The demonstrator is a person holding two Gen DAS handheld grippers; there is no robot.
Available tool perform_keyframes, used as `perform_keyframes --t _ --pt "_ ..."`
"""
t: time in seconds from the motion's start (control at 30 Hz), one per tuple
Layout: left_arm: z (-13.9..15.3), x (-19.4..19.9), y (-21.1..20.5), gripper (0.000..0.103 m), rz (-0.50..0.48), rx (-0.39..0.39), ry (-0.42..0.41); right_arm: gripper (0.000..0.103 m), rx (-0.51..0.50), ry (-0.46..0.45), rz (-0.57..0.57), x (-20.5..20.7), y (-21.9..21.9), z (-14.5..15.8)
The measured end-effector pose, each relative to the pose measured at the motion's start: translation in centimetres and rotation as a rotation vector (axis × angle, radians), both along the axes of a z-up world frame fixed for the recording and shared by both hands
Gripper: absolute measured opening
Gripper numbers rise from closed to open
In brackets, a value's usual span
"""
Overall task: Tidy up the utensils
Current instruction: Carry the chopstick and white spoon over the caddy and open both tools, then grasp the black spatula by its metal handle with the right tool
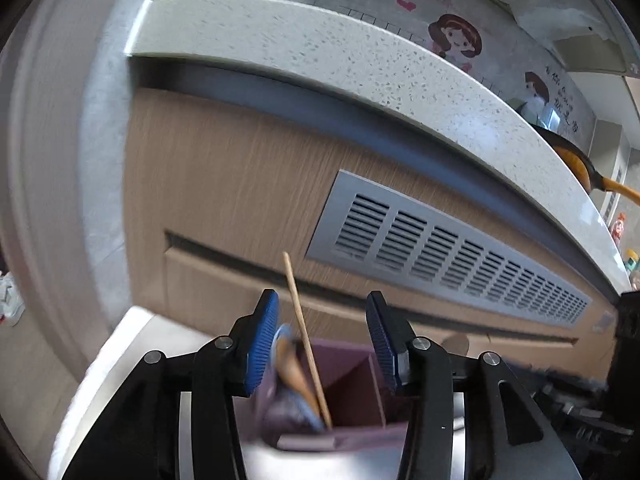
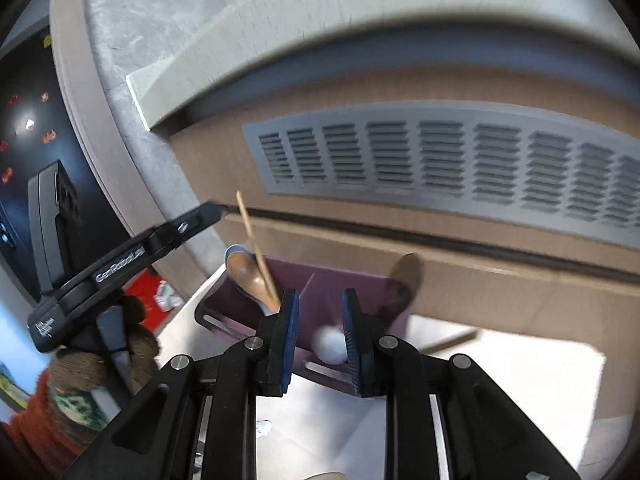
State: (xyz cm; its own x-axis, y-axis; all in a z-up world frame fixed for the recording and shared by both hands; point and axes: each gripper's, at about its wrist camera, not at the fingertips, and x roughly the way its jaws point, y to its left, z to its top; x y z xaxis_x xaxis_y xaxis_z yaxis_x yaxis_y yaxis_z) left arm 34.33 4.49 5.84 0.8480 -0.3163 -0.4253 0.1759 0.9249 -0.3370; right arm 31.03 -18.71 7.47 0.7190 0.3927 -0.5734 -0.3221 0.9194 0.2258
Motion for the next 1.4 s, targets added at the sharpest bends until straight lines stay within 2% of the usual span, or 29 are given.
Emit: perform_keyframes --t 0.1,0.17,0.27,0.43,0.57,0.67,0.77,0.87,0.97,1.1,1.23,1.4 --pt "0.4 -2.4 0.8 0.048 -0.005 0.043 0.033 0.021 -0.081 -0.074 0.013 -2.8 0.0 1.0" --pt "-0.2 -4.0 1.5 0.048 -0.046 0.059 0.092 0.021 -0.126 -0.070 0.055 -4.1 0.4 0.9" --pt "-1.8 -6.3 2.5 0.048 -0.084 0.064 0.181 0.021 -0.181 0.001 0.176 -5.7 2.2 -0.7" --pt "-5.1 -10.7 4.5 0.049 -0.049 0.129 0.261 0.021 -0.216 0.139 0.352 -8.0 4.6 -5.1" --pt "-7.6 -13.2 5.7 0.049 -0.076 0.164 0.341 0.021 -0.270 0.233 0.495 -9.7 7.2 -8.5" --pt "-9.0 -15.0 6.6 0.049 -0.087 0.168 0.383 0.021 -0.354 0.237 0.544 -10.4 8.7 -10.1" --pt "-9.9 -16.2 7.8 0.049 -0.077 0.123 0.410 0.021 -0.399 0.228 0.589 -10.9 9.5 -11.0" --pt "-10.3 -16.8 8.7 0.049 -0.061 0.085 0.423 0.021 -0.489 0.193 0.623 -11.1 10.7 -11.7" --pt "-10.5 -16.8 9.0 0.049 -0.060 0.077 0.431 0.021 -0.534 0.141 0.635 -10.9 11.3 -11.9" --pt "-10.7 -16.5 9.2 0.049 -0.060 0.066 0.432 0.025 -0.501 0.169 0.649 -9.9 11.8 -12.1" --pt "-11.0 -16.6 9.2 0.049 -0.080 0.070 0.439 0.027 -0.427 0.202 0.656 -8.1 12.3 -12.2" --pt "-10.9 -17.0 8.7 0.050 -0.125 0.079 0.429 0.034 -0.380 0.179 0.656 -7.2 12.7 -12.3"
